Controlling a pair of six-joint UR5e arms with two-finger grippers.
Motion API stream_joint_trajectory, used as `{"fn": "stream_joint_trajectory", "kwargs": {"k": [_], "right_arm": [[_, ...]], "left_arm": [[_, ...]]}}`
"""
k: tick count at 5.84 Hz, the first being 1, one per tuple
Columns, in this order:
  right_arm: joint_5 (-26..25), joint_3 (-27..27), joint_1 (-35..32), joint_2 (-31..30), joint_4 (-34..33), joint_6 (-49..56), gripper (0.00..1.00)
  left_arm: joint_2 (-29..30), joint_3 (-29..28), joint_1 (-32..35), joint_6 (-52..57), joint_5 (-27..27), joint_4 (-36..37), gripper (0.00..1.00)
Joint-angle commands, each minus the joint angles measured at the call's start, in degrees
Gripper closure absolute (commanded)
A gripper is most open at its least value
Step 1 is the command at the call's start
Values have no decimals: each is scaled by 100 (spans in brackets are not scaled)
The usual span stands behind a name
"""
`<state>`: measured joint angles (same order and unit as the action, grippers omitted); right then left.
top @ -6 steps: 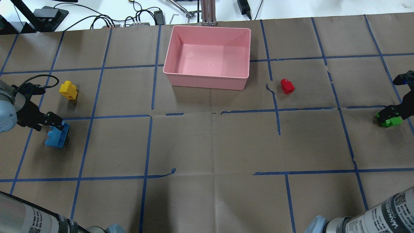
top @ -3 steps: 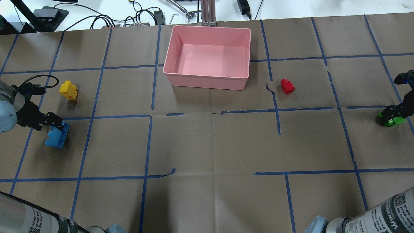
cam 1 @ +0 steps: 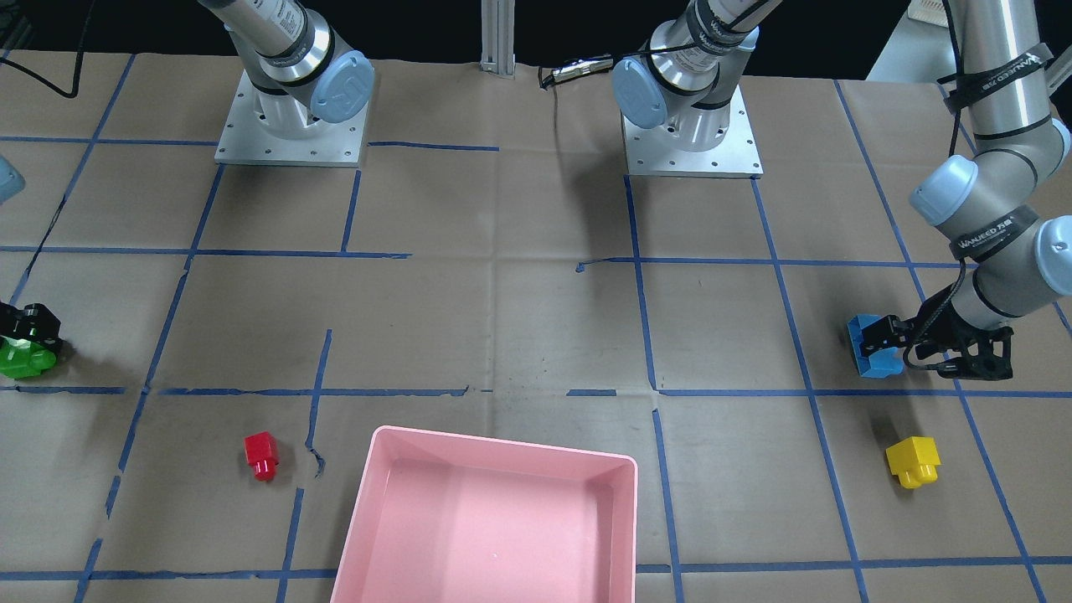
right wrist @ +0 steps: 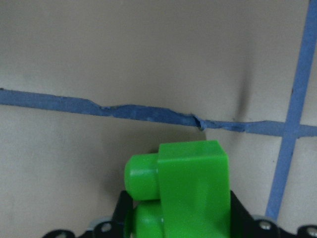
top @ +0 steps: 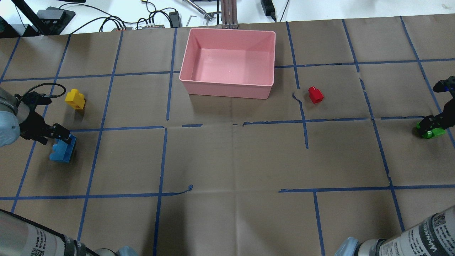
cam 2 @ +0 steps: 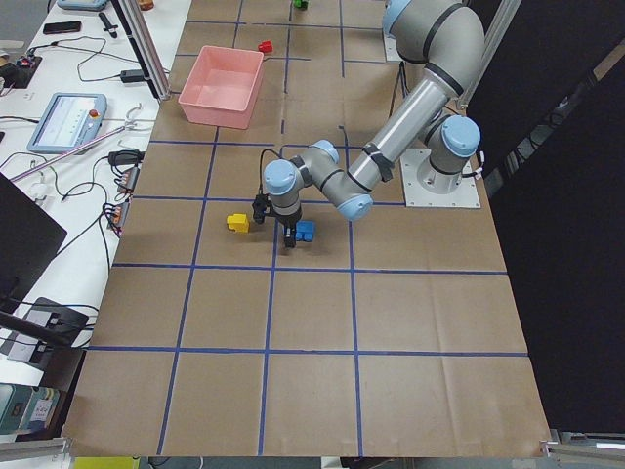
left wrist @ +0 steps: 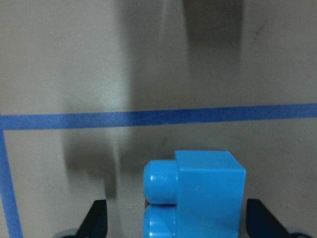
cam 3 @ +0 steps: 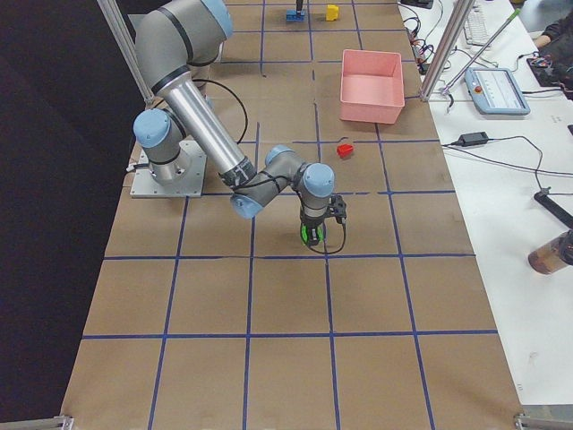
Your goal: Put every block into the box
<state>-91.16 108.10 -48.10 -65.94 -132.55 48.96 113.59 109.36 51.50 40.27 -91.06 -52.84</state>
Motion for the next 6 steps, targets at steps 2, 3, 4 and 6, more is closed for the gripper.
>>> {"fn": "stream_joint_trajectory", "kwargs": {"k": [2, 3, 4, 6], "right_arm": [[133, -621, -155, -173, 524, -211, 91], [169, -1015, -278, -348, 1085, -368, 92], [256, -1498, -445, -498, 1821, -683, 92], [248, -2447, -1050, -595, 2974, -1438, 92]], "left_arm": [[32, 15, 1, -36, 9, 11, 43], [32, 6, 35, -45, 18, 20, 68], [6, -63, 79, -80, 18, 20, 90], [-414, -160, 263, -535, 456, 11, 100]]}}
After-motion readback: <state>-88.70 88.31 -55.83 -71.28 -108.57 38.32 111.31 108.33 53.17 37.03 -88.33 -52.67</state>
